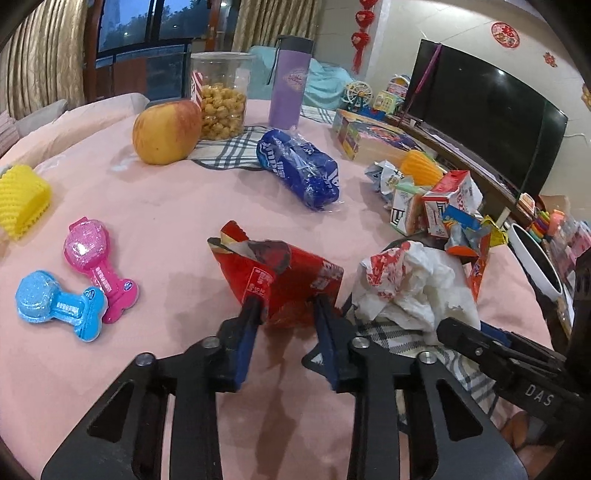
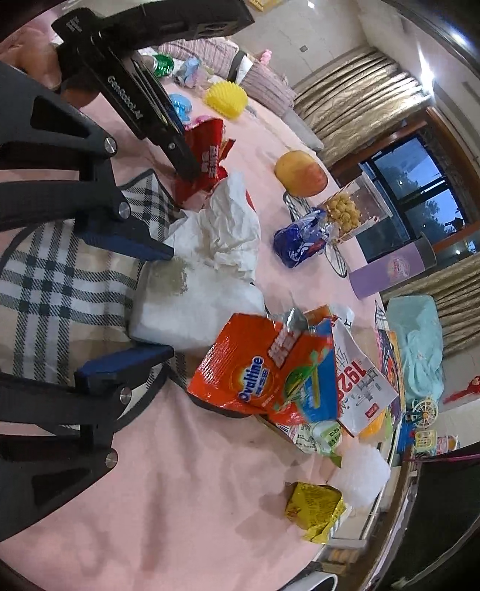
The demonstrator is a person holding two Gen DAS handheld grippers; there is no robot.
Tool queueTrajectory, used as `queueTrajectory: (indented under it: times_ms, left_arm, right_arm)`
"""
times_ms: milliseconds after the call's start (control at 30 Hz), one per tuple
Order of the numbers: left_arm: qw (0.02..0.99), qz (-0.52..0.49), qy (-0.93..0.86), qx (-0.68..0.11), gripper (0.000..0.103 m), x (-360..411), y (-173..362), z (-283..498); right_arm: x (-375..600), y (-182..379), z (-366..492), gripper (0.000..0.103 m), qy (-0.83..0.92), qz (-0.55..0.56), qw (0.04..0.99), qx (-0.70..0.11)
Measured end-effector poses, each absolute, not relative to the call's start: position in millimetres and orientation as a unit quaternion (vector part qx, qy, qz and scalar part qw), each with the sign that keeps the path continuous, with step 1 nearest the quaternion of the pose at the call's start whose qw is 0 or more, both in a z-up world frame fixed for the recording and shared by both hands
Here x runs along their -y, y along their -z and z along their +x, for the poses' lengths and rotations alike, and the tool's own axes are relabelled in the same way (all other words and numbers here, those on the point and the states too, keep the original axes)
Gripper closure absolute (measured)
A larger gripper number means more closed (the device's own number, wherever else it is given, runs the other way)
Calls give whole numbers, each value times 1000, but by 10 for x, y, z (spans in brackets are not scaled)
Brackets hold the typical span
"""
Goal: Collect trash
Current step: 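Grasp the red snack bag with the left tool while the right tool grasps the white foam block, then carry the red bag and white foam block over the trash bin with both tools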
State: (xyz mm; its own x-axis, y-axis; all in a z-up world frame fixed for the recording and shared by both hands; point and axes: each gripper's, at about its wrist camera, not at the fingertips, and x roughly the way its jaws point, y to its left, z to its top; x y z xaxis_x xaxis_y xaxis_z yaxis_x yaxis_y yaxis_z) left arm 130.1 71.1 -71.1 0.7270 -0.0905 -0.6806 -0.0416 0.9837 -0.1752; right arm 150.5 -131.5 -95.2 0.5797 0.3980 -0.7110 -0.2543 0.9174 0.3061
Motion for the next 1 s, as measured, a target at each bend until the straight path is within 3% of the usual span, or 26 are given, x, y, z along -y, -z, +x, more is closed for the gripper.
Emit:
queueTrajectory:
  times_ms: [700, 767, 1000]
  left_arm:
    - [931, -80, 56, -353, 81, -300, 540, 650]
    - [930, -76, 67, -353, 89, -210, 523, 625]
    - [930, -50, 111, -347, 91, 183, 412, 562]
  right_arm:
    - [1647, 805, 977, 59, -223, 122, 878, -406]
    - [1725, 793, 934, 59, -219, 129, 879, -405]
    - [2097, 756, 809, 58, -190, 156, 886, -394]
